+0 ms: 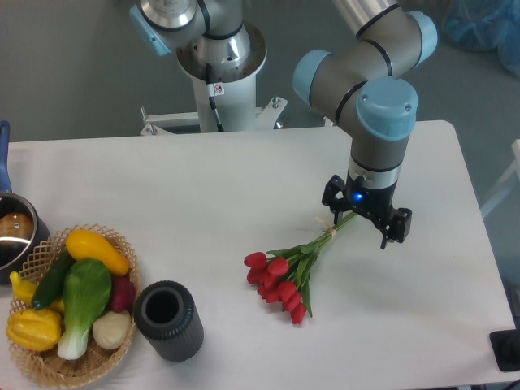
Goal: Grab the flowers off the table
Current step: 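Move the open gripper over the red tulip stems and lower it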
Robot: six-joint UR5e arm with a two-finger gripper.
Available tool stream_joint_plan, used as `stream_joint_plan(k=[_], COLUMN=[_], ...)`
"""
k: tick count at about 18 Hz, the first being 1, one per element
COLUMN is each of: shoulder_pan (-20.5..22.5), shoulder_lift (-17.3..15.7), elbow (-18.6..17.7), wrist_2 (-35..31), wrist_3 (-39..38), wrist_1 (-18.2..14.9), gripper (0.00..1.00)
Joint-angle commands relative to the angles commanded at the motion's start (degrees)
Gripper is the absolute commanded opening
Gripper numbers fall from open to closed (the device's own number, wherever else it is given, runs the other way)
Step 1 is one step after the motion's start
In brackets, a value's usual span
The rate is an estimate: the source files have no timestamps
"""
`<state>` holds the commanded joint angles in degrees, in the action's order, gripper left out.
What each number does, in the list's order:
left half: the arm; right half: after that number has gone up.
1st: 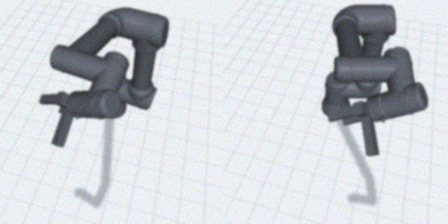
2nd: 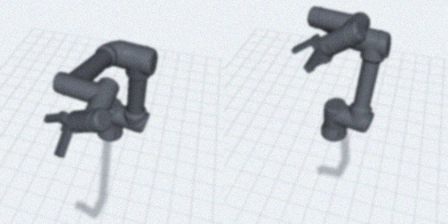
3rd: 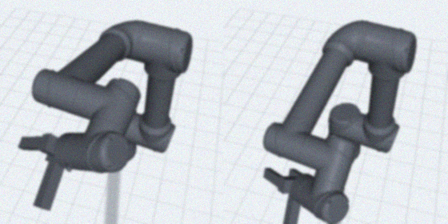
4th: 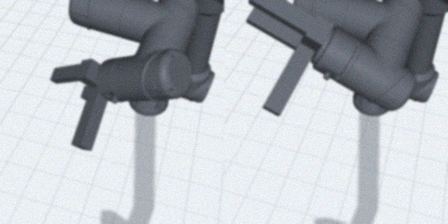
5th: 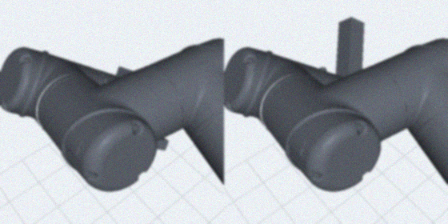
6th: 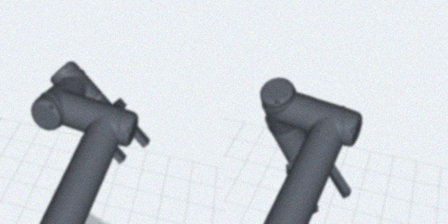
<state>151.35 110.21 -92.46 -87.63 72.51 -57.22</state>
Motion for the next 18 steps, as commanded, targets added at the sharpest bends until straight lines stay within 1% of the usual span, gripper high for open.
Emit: stream_joint_plan(k=[4,6,7,8,9,10,11,12,13,14,16,18], shoulder_pan=[-0.4,-0.6,-0.7,-0.7,-0.7,-0.9,-1.0,-1.1,-2.3,-3.8,-5.2,-6.7], shoulder_lift=[0.0,0.1,0.3,0.3,0.2,0.0,-0.1,-0.2,-0.2,-0.2,0.4,1.9], elbow=[-0.2,-1.7,-2.2,-3.6,-5.1,-6.6,-7.2,-7.6,-7.8,-7.6,-8.1,-8.1], wrist_2=[-0.2,-0.1,0.6,2.2,4.4,5.1,4.1,1.5,-1.6,-3.1,-3.5,-4.0], wrist_3=[-0.4,-0.5,-0.4,-0.6,-0.7,-1.3,-1.8,-1.7,-1.7,-2.1,-4.3,-8.0], wrist_1=[0.0,0.3,1.5,3.2,5.9,8.2,8.9,8.6,8.5,8.2,8.1,8.7], gripper=[1.00,1.00,1.00,1.00,1.00,1.00,1.00,1.00,1.00,1.00,1.00,1.00])
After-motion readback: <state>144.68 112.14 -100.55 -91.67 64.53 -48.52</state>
